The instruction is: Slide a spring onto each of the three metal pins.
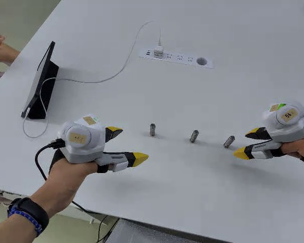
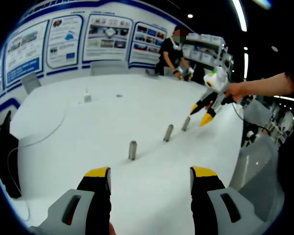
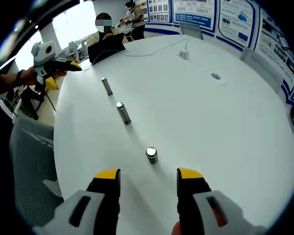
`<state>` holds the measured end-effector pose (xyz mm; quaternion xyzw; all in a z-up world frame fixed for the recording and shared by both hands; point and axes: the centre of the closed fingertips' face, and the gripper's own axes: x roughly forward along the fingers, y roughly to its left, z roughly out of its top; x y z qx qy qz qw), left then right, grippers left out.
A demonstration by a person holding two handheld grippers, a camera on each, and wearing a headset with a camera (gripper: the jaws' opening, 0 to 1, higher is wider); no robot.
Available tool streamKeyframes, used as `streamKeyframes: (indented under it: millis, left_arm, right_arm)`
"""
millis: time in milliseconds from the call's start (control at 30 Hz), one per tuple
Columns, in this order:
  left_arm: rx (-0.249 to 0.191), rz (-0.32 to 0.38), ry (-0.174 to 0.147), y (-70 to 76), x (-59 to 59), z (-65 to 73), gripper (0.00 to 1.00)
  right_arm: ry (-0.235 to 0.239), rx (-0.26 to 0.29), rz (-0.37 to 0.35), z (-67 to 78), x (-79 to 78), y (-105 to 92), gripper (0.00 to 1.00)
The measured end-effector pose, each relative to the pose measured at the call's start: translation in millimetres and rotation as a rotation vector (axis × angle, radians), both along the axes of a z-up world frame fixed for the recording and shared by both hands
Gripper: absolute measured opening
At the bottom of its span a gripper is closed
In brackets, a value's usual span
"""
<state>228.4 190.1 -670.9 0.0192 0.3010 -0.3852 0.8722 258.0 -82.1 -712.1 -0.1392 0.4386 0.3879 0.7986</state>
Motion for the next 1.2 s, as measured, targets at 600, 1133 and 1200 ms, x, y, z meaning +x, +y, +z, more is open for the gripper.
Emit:
streamKeyframes:
  millis: [600, 1133, 1200]
  left_arm:
    - [-0.005, -0.009, -0.002, -6.5, 3.3, 1.9, 0.67]
    - [-0.01, -0.018, 0.002, -11.4, 3.5, 0.9, 0.68]
    - [-0.013, -0.014, 0.0, -10.4, 4.1, 1.7, 0.68]
  right_arm:
    - [-0.046, 0.213, -0.211, 16.1, -22.0, 8.3, 0.6]
    - [-0.068, 0.255, -0.241, 21.6, -50.8, 25.1, 0.76]
    - [-0.076, 0.262, -0.252, 23.5, -49.6, 23.9, 0.77]
